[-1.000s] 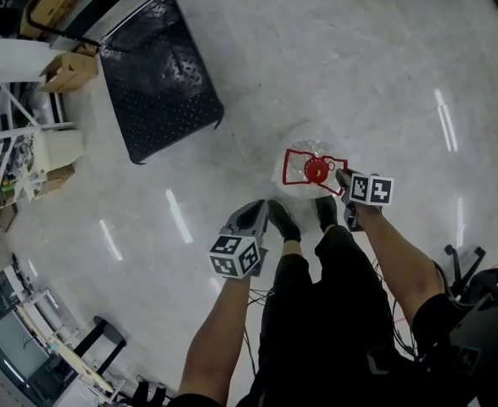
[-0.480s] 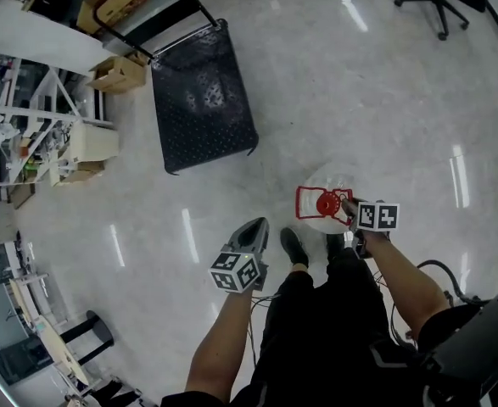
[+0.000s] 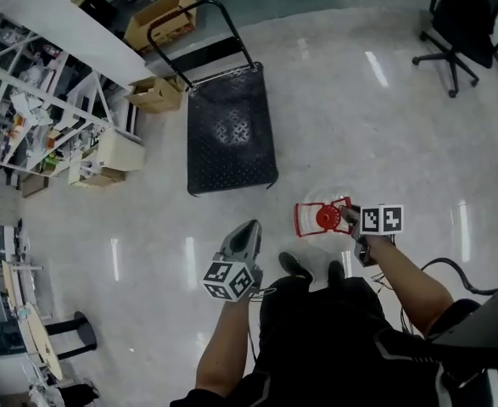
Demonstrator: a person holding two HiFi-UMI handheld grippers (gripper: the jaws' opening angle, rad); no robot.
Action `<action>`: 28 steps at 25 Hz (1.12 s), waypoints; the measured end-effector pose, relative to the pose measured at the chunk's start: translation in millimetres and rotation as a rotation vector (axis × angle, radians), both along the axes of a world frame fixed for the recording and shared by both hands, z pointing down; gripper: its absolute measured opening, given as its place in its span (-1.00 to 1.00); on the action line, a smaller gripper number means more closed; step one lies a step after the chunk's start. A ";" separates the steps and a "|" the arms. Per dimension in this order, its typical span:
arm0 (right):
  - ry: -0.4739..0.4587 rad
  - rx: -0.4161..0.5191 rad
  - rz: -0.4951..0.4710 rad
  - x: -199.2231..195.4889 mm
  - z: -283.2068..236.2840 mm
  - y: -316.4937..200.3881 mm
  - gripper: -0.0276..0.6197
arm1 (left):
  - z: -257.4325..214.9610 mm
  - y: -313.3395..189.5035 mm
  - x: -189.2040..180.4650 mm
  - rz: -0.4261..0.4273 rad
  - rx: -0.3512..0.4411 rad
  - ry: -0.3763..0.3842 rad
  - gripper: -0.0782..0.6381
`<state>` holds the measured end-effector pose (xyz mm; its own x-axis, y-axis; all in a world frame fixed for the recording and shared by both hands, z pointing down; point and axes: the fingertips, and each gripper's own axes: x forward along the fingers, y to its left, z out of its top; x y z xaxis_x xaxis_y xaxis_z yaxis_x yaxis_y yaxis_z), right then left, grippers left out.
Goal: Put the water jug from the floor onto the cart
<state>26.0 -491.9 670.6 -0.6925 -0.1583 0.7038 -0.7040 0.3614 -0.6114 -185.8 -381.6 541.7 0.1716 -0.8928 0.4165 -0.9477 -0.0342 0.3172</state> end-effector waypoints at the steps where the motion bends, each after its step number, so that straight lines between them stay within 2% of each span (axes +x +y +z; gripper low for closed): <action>1: -0.013 0.009 -0.004 -11.0 -8.2 -4.4 -0.65 | -6.4 -1.2 -5.6 -0.004 0.020 -0.006 -0.81; 6: -0.051 0.057 -0.023 -79.4 -51.6 -30.4 -0.65 | -38.2 -9.4 -58.6 -0.041 0.113 0.001 -0.81; 16: -0.095 0.112 -0.064 -252.5 -100.3 -75.8 -0.65 | -90.0 -7.6 -221.7 -0.157 0.234 -0.036 -0.81; 20: -0.120 0.118 -0.118 -332.0 -106.6 -91.8 -0.65 | -98.8 -9.6 -280.1 -0.206 0.243 -0.060 -0.81; 24: -0.143 0.111 -0.194 -392.0 -107.9 -107.4 -0.65 | -97.9 -17.2 -311.7 -0.263 0.238 -0.067 -0.81; 28: -0.156 0.083 -0.282 -461.9 -103.0 -125.4 -0.65 | -92.5 -36.7 -352.5 -0.332 0.202 -0.077 -0.81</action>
<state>-435.9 -617.3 567.6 -0.8157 0.0030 0.5785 -0.4690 0.5819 -0.6643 -538.4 -418.4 449.3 -0.1648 -0.9597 0.2275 -0.9384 0.2236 0.2633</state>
